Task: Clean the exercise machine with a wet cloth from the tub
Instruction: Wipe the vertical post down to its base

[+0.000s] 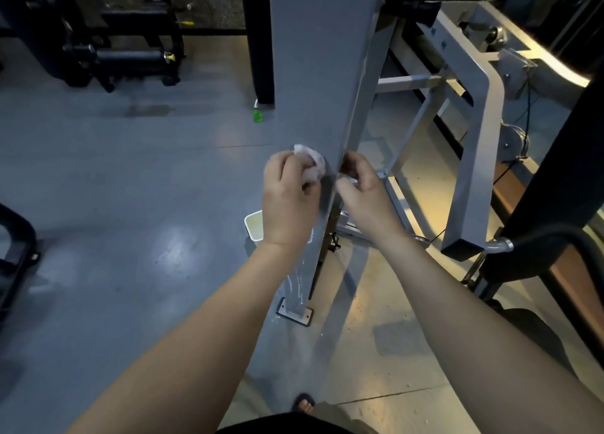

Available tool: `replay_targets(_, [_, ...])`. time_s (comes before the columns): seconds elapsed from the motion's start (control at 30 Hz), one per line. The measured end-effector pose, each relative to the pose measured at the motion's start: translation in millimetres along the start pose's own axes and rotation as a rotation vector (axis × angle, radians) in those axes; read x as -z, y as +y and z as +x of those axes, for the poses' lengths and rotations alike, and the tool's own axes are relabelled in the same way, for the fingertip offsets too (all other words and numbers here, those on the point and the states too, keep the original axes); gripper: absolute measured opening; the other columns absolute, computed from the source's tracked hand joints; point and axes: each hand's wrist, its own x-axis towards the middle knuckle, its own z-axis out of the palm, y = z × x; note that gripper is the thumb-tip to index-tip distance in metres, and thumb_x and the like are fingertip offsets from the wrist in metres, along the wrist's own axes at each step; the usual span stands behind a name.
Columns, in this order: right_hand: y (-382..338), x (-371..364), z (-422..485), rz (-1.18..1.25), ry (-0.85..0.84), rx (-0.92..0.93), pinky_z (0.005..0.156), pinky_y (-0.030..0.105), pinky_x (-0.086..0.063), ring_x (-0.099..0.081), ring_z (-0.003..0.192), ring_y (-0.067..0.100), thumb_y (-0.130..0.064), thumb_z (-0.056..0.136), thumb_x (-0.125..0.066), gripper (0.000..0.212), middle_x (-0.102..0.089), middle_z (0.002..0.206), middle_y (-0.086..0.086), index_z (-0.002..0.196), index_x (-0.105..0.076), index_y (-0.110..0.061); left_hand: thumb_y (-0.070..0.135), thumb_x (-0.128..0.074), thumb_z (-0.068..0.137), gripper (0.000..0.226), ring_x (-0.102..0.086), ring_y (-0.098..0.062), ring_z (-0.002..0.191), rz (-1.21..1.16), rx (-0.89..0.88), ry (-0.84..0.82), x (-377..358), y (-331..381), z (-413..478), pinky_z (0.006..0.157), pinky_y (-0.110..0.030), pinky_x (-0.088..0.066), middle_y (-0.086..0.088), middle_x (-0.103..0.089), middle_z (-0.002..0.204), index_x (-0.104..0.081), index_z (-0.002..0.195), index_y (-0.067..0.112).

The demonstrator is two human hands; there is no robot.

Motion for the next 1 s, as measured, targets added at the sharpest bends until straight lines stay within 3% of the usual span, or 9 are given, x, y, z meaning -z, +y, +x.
replay_targets(0.1, [6, -1, 1, -0.006, -0.007, -0.029, 0.102, 0.029, -0.048, -0.06, 0.117, 0.002, -0.019, 0.09, -0.056, 0.044, -0.067, 0.123, -0.016, 0.132, -0.057, -0.031, -0.003, -0.064, 0.087, 0.006, -0.054, -0.027, 0.09, 0.143, -0.114, -0.067, -5, -22, -11, 0.08, -0.024, -0.043, -0.008, -0.057, 0.1, -0.064, 0.086, 0.003])
replay_targets(0.27, [11, -3, 1, -0.007, -0.01, -0.105, 0.101, 0.034, -0.051, -0.064, 0.11, 0.005, -0.025, 0.085, -0.059, 0.044, -0.07, 0.116, -0.015, 0.129, -0.06, -0.03, -0.002, -0.055, 0.088, 0.019, -0.059, -0.031, 0.09, 0.181, 0.113, -0.312, 2, -58, -41, 0.075, -0.019, -0.035, 0.002, -0.054, 0.089, -0.068, 0.08, 0.01])
replay_targets(0.43, [11, 0, 5, -0.034, -0.012, -0.119, 0.099, 0.032, -0.051, -0.064, 0.113, 0.006, -0.016, 0.085, -0.054, 0.045, -0.07, 0.121, -0.009, 0.129, -0.061, -0.022, -0.004, -0.069, 0.081, 0.019, -0.056, -0.022, 0.099, -0.052, -0.046, -0.069, 17, -5, 2, 0.088, -0.021, -0.045, -0.008, -0.057, 0.108, -0.068, 0.098, 0.005])
replay_targets(0.53, [6, -5, 4, -0.029, 0.007, -0.135, 0.095, 0.036, -0.051, -0.065, 0.111, 0.009, -0.019, 0.077, -0.053, 0.048, -0.071, 0.116, -0.008, 0.123, -0.063, -0.024, -0.006, -0.066, 0.083, 0.013, -0.055, -0.027, 0.097, -0.004, -0.143, -0.025, 4, -6, 15, 0.091, -0.02, -0.043, -0.012, -0.059, 0.105, -0.069, 0.094, 0.002])
replay_targets(0.6, [0, -9, 2, -0.017, 0.041, -0.154, 0.091, 0.03, -0.05, -0.065, 0.106, 0.005, -0.022, 0.072, -0.055, 0.048, -0.071, 0.11, -0.013, 0.119, -0.065, -0.028, -0.003, -0.064, 0.088, 0.008, -0.057, -0.031, 0.091, 0.043, -0.134, -0.064, -4, -27, -5, 0.085, -0.029, -0.049, -0.014, -0.061, 0.098, -0.07, 0.089, 0.003])
replay_targets(0.73, [-11, -16, -3, -0.001, 0.053, -0.133, 0.083, 0.017, -0.047, -0.063, 0.097, -0.005, -0.031, 0.065, -0.057, 0.053, -0.069, 0.106, -0.012, 0.117, -0.062, -0.021, -0.004, -0.064, 0.084, 0.013, -0.059, -0.03, 0.092, 0.006, 0.114, -0.317, -6, -58, -47, 0.079, -0.044, -0.053, -0.009, -0.06, 0.1, -0.07, 0.09, 0.007])
replay_targets(0.83, [-11, -18, -5, 0.009, 0.043, -0.111, 0.081, 0.012, -0.047, -0.061, 0.095, -0.01, -0.017, 0.07, -0.052, 0.053, -0.066, 0.108, -0.009, 0.123, -0.058, -0.013, -0.006, -0.067, 0.082, 0.02, -0.058, -0.029, 0.097, -0.068, 0.164, -0.309, 0, -50, -39, 0.086, -0.036, -0.049, -0.008, -0.061, 0.105, -0.07, 0.097, 0.008])
replay_targets(0.9, [-8, -14, -4, -0.035, 0.023, -0.075, 0.085, 0.018, -0.049, -0.061, 0.104, -0.001, -0.012, 0.074, -0.054, 0.052, -0.066, 0.113, -0.005, 0.126, -0.056, -0.013, -0.005, -0.067, 0.085, 0.02, -0.059, -0.029, 0.101, -0.109, 0.101, -0.215, 4, -35, -29, 0.09, -0.032, -0.048, -0.009, -0.062, 0.109, -0.07, 0.102, 0.006])
replay_targets(1.0, [3, -8, 3, -0.074, -0.028, -0.022, 0.08, 0.016, -0.046, -0.06, 0.101, -0.001, 0.003, 0.084, -0.057, 0.046, -0.063, 0.116, -0.002, 0.126, -0.053, -0.016, -0.001, -0.066, 0.085, 0.012, -0.058, -0.027, 0.094, -0.074, 0.035, -0.118, -4, -27, -26, 0.089, -0.028, -0.047, -0.008, -0.064, 0.104, -0.071, 0.093, 0.006])
